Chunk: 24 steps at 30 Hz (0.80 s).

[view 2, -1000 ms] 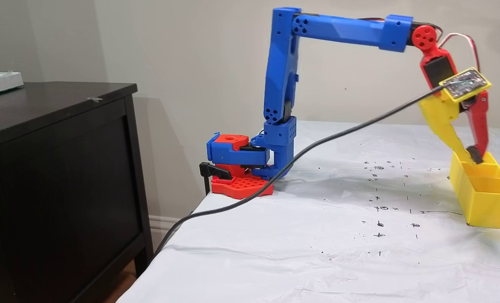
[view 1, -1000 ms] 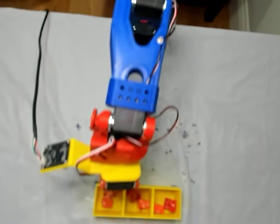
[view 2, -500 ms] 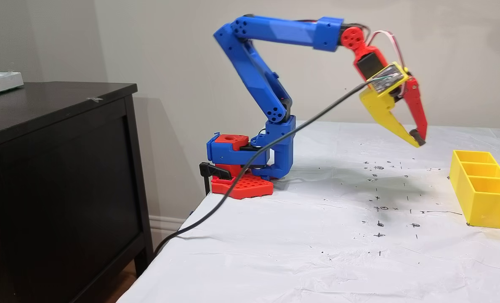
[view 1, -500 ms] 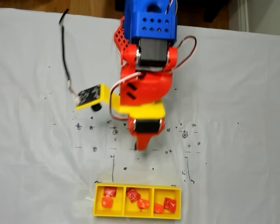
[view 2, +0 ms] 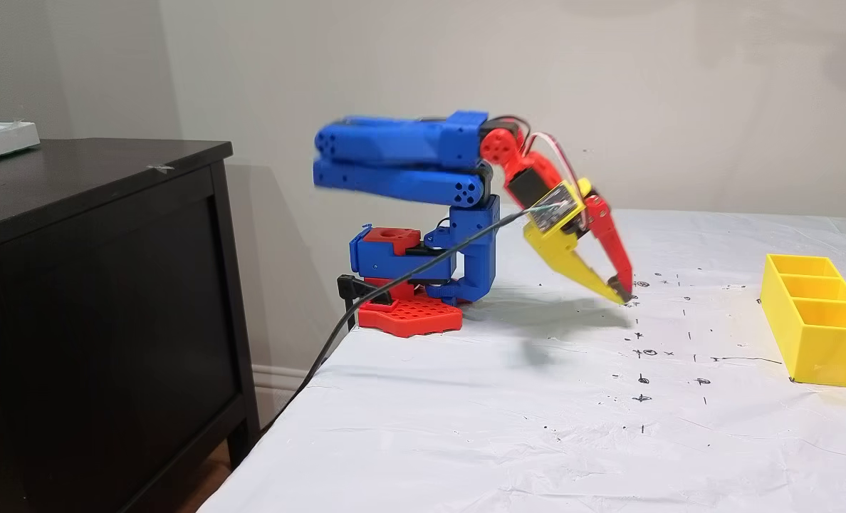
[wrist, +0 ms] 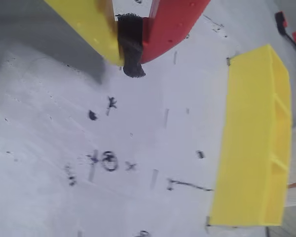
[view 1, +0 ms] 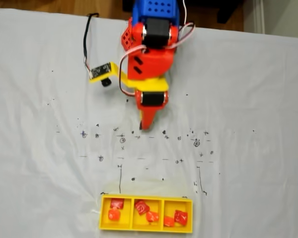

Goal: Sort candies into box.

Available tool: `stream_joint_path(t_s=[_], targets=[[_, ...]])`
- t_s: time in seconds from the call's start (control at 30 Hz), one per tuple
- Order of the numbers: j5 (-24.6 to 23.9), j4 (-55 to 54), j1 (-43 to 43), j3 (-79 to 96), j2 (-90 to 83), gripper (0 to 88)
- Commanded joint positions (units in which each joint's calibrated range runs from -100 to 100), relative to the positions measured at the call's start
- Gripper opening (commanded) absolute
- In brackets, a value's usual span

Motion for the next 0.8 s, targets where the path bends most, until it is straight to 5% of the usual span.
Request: stream_joint_path(t_s=[0.0, 0.17, 0.77], targets=[[0.54, 2.99, 0.34, 1.31, -4.57, 0.1], [-0.2, -4.13, -1.57, 10.23, -4.65, 0.1], [-3.37, -1.43, 3.32, 9.87, -4.57, 0.1]])
